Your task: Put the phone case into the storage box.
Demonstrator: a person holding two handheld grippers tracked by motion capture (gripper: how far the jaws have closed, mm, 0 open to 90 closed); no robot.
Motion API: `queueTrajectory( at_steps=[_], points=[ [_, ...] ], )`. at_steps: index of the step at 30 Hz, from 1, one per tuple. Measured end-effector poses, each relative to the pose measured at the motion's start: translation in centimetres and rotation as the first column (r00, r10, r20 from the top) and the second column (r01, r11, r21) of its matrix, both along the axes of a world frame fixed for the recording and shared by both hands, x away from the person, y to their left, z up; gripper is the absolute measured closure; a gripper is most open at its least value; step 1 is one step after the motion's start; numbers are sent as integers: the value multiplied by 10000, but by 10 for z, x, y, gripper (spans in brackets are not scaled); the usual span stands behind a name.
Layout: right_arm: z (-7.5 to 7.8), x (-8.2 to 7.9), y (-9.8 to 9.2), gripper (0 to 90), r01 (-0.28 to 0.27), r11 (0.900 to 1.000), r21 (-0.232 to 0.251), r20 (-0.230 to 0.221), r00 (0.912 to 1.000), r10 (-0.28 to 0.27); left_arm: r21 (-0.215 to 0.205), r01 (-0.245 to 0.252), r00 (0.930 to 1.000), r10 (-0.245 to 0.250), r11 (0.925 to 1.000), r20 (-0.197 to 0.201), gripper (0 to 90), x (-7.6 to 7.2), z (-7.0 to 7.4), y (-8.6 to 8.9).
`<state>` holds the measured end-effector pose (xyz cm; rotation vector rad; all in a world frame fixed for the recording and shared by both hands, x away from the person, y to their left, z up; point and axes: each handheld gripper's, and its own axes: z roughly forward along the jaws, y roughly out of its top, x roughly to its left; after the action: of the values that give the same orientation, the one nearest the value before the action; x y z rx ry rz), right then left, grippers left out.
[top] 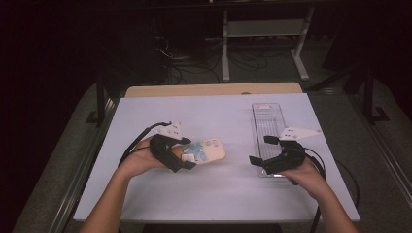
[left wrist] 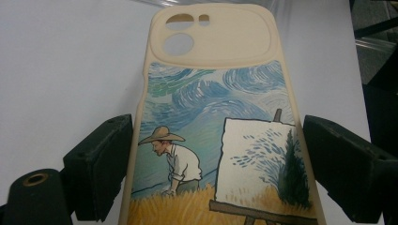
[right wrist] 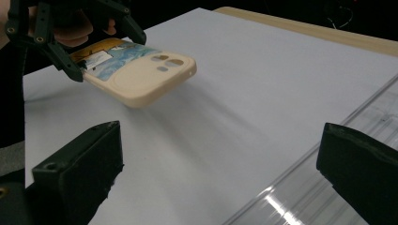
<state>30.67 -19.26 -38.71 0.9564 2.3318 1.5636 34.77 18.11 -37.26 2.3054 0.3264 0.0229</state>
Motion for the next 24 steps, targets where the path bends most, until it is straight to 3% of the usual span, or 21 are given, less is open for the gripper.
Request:
queueTrajectory(
  at_steps=[10, 24],
  points=[
    [14, 9, 8, 4, -605, 9980, -195, -97, 9981, 603, 55, 204, 9998, -204, 9998, 42, 114, -3, 0, 1],
    [28, 27, 16, 5, -1187, 9925, -298, -95, 9929, 1184, -86, 98, 9999, -97, 9999, 115, 114, -2, 4, 5]
  ],
)
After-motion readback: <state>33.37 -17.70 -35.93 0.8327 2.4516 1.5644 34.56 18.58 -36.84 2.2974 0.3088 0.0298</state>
